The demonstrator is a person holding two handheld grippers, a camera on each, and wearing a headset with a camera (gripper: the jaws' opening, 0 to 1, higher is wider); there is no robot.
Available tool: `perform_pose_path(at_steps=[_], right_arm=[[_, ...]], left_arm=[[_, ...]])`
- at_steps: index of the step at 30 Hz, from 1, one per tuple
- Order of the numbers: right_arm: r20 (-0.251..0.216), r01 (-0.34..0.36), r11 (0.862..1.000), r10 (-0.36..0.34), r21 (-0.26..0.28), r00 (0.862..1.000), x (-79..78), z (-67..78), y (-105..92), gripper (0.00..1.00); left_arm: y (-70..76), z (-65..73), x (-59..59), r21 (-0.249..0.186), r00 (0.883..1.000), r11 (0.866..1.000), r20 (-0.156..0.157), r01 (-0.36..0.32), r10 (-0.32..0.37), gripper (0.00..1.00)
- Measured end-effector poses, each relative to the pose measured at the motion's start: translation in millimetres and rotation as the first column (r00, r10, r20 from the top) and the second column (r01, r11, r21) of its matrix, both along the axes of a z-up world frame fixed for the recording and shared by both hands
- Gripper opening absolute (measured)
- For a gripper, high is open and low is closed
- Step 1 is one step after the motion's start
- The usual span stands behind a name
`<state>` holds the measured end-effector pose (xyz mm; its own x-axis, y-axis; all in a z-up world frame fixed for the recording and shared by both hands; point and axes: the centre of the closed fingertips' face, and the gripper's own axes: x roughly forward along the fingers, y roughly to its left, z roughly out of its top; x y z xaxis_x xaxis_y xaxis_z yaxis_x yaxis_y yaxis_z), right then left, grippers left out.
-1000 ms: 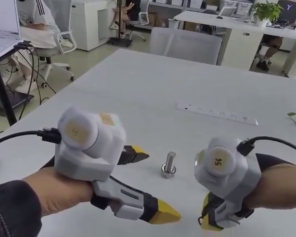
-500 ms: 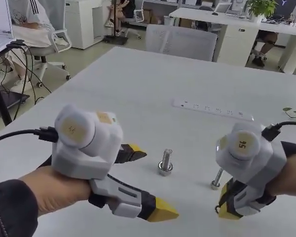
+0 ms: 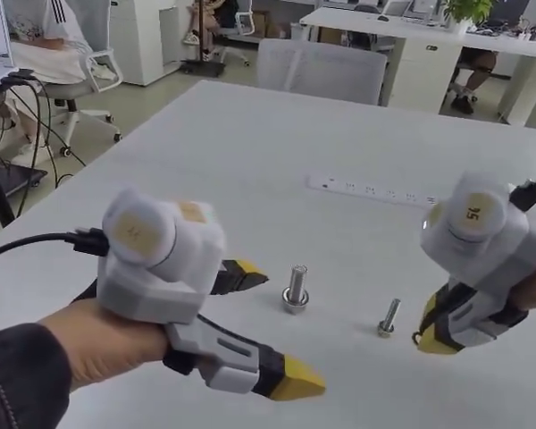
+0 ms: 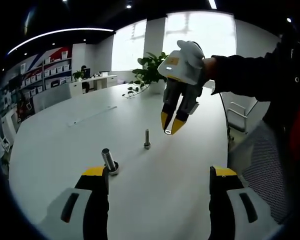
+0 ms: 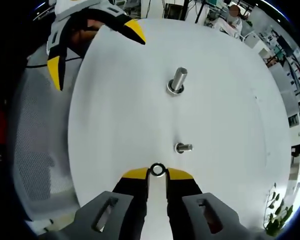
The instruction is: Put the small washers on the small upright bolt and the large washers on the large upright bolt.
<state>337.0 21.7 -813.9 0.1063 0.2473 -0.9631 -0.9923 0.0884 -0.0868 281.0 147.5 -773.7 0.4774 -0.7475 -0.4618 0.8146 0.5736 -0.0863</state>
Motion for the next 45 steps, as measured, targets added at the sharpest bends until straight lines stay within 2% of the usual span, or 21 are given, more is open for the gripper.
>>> perform_pose_path(at_steps=[19,30,45], right_arm=[[0.049,-0.023,1.000,0.023,0.007,0.999,27.6,14.5,18.0,0.13],[0.040,-0.046,0.999,0.046,-0.010,0.998,38.2,7.7,22.9,0.13],[0.018,-0.052,0.998,0.053,-0.023,0.998,40.5,-1.1,22.3,0.13]], left_arm=[[-6.8,-3.6,-0.8,0.005,1.000,1.000,-0.014,0.016,-0.015,0.83],[-6.3,-6.3,-0.5,0.006,1.000,1.000,-0.025,0.012,-0.011,0.83],[-4.6,-9.4,1.6,0.004,0.999,1.000,-0.034,0.004,-0.004,0.83]])
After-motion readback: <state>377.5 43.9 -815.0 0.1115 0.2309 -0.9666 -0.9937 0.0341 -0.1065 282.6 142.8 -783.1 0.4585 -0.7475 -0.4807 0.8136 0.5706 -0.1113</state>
